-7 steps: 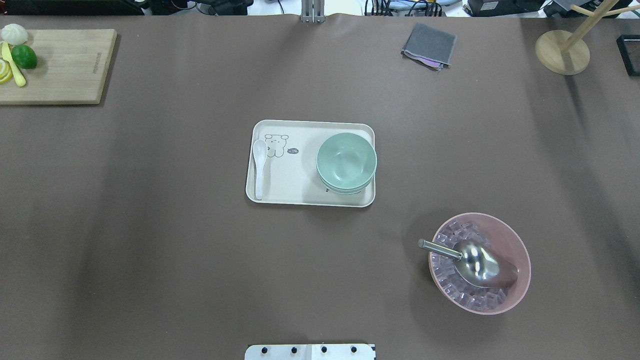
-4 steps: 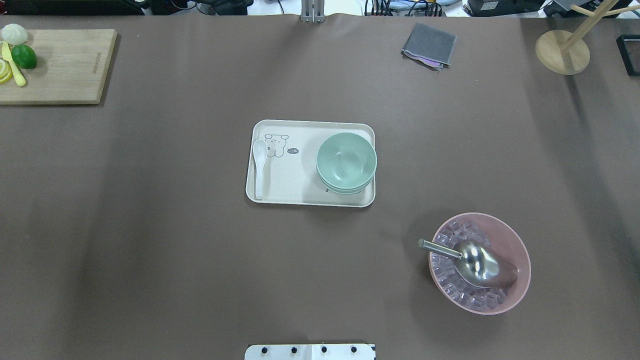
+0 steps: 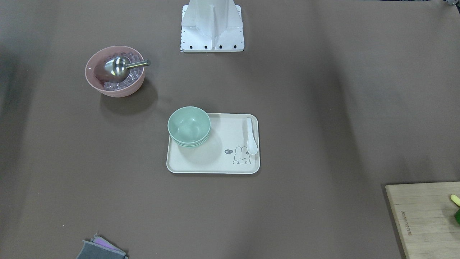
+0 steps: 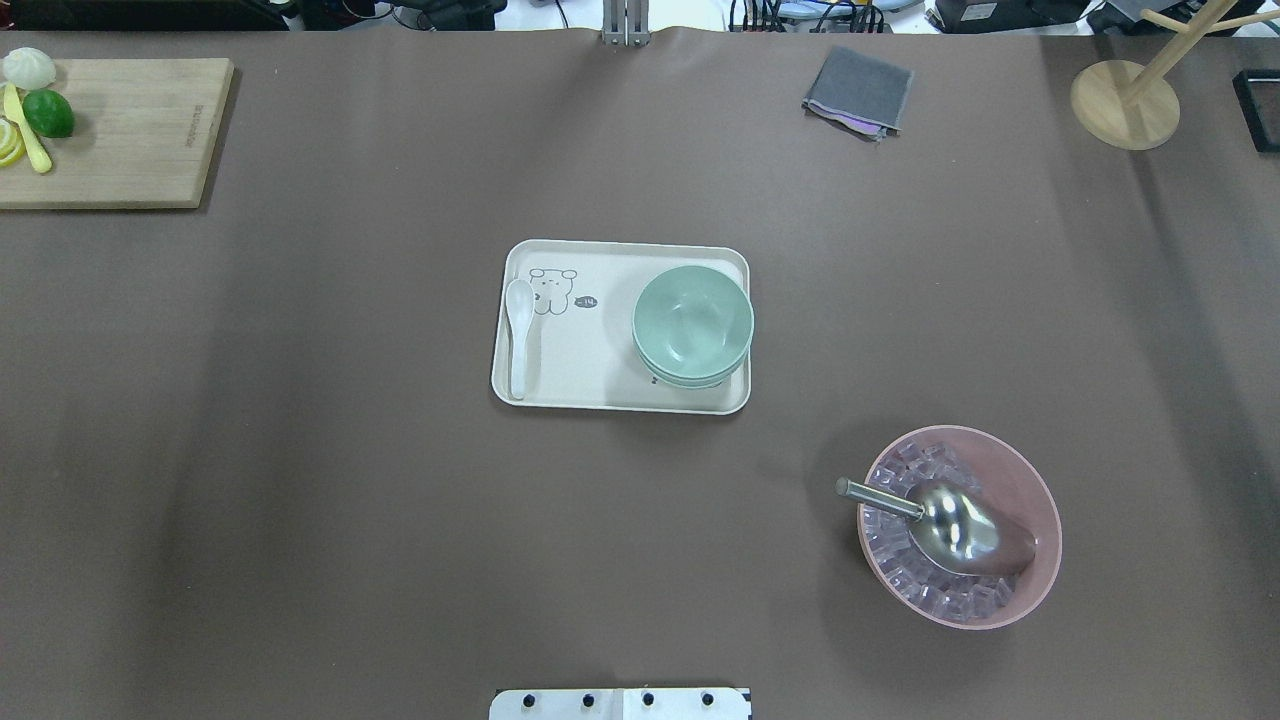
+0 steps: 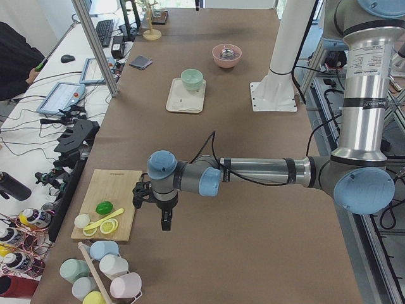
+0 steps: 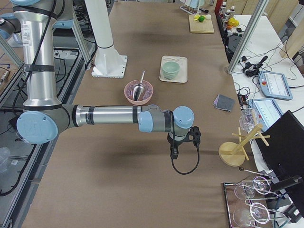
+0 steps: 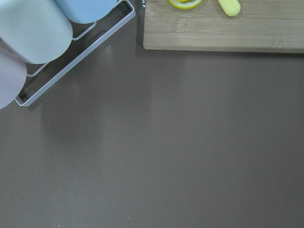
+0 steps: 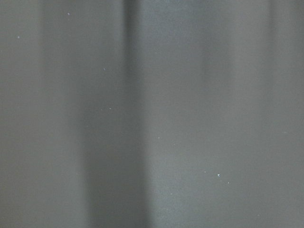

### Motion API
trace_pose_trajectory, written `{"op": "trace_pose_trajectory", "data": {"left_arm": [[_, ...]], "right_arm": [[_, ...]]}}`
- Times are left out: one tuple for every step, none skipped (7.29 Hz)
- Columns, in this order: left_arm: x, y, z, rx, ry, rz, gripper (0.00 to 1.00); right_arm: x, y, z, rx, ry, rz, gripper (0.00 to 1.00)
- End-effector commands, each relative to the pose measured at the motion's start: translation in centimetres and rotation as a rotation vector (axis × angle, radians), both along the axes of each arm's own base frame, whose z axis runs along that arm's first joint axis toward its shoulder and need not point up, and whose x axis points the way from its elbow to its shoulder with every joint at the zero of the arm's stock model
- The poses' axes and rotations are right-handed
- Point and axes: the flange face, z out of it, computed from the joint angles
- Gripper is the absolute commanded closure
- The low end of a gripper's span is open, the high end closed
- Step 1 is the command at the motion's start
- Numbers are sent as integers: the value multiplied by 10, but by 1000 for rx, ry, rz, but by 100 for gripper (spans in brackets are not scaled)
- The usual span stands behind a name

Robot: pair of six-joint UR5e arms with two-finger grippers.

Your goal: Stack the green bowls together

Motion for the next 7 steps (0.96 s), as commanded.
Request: {"op": "trace_pose_trajectory", "data": {"left_arm": [[0, 0, 1, -1, 0, 1, 2], [0, 0, 1, -2, 0, -1, 2], [0, 0, 1, -2, 0, -1, 2], [0, 0, 1, -2, 0, -1, 2], [0, 0, 1, -2, 0, -1, 2], [0, 1, 5, -9, -1, 1, 2], [0, -2, 4, -5, -2, 3, 2]], "right_arm": [[2, -2, -7, 3, 4, 18, 0], [2, -4, -8, 9, 18, 17, 0], [2, -4, -8, 9, 19, 16, 0], [2, -4, -8, 9, 19, 16, 0], [2, -4, -8, 9, 19, 16, 0], [2, -4, -8, 9, 21, 17, 0], [2, -4, -8, 10, 21, 17, 0]]}}
